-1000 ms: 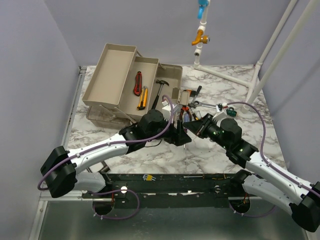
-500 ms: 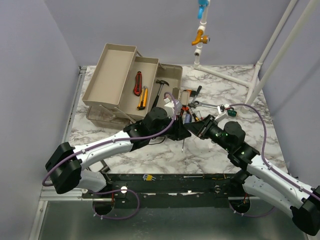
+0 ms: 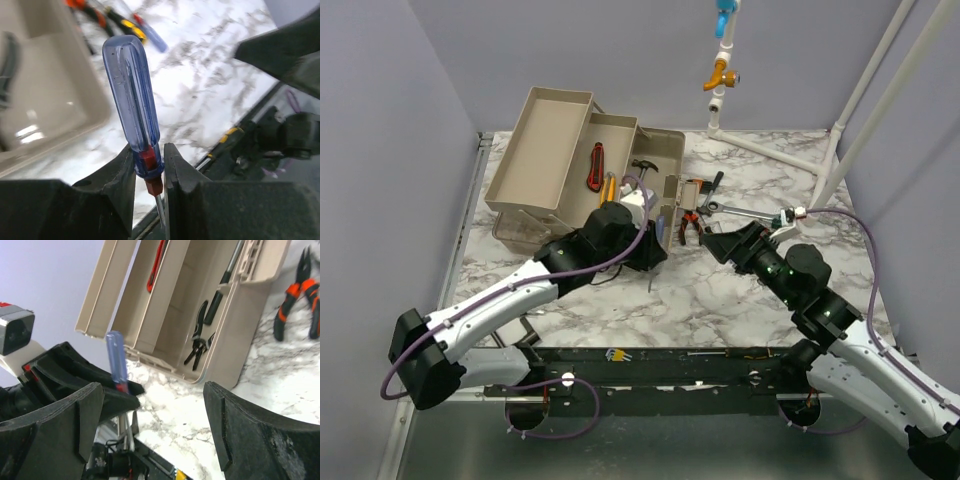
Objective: Pack the tool kit
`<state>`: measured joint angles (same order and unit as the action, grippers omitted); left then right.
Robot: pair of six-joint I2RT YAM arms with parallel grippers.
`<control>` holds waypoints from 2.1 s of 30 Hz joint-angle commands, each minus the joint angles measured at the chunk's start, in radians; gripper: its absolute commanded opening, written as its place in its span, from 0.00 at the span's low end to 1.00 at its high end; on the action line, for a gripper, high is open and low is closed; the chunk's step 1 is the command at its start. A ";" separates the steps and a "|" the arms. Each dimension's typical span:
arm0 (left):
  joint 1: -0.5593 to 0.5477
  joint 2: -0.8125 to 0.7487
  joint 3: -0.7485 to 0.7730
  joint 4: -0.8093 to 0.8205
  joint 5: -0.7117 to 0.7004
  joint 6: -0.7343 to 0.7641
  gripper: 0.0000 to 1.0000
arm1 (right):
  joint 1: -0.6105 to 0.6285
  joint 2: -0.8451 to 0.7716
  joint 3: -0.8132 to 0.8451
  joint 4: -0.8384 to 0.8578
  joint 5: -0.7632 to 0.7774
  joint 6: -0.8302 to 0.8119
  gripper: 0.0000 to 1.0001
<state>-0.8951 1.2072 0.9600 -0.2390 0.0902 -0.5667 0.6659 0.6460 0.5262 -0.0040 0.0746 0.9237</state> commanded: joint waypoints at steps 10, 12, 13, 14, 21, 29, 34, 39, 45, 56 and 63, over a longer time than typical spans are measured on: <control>0.365 -0.071 0.359 -0.482 -0.466 0.378 0.00 | 0.003 0.072 0.178 -0.237 0.172 -0.203 0.88; 0.412 -0.016 0.428 -0.487 -0.514 0.438 0.00 | 0.004 0.113 0.213 -0.291 0.212 -0.203 0.88; 0.440 0.020 0.474 -0.499 -0.525 0.463 0.00 | 0.004 0.131 0.227 -0.313 0.217 -0.206 0.88; 0.464 0.052 0.514 -0.514 -0.538 0.488 0.00 | 0.003 0.144 0.240 -0.327 0.213 -0.213 0.88; 0.587 0.276 0.708 -0.536 -0.677 0.704 0.00 | 0.003 0.159 0.221 -0.344 0.163 -0.221 0.88; 0.636 0.420 0.784 -0.558 -0.559 0.714 0.12 | 0.002 0.254 0.235 -0.497 0.379 -0.156 0.86; 0.636 0.479 0.825 -0.565 -0.533 0.697 0.15 | 0.003 0.432 0.269 -0.556 0.451 -0.163 0.85; 0.636 0.532 0.864 -0.598 -0.546 0.687 0.18 | 0.003 0.585 0.293 -0.533 0.512 -0.196 0.84; 0.636 0.544 0.874 -0.620 -0.504 0.642 0.35 | -0.029 0.754 0.353 -0.516 0.593 -0.212 0.70; 0.636 0.503 0.920 -0.670 -0.419 0.525 0.68 | -0.206 0.924 0.461 -0.463 0.356 -0.396 0.62; 0.613 0.282 0.809 -0.622 -0.279 0.417 0.85 | -0.226 0.975 0.458 -0.417 0.259 -0.446 0.60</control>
<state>-0.2626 1.6726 1.8217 -0.8818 -0.2974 -0.0570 0.4500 1.5875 0.9668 -0.4587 0.4152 0.5289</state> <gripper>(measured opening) 0.797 0.612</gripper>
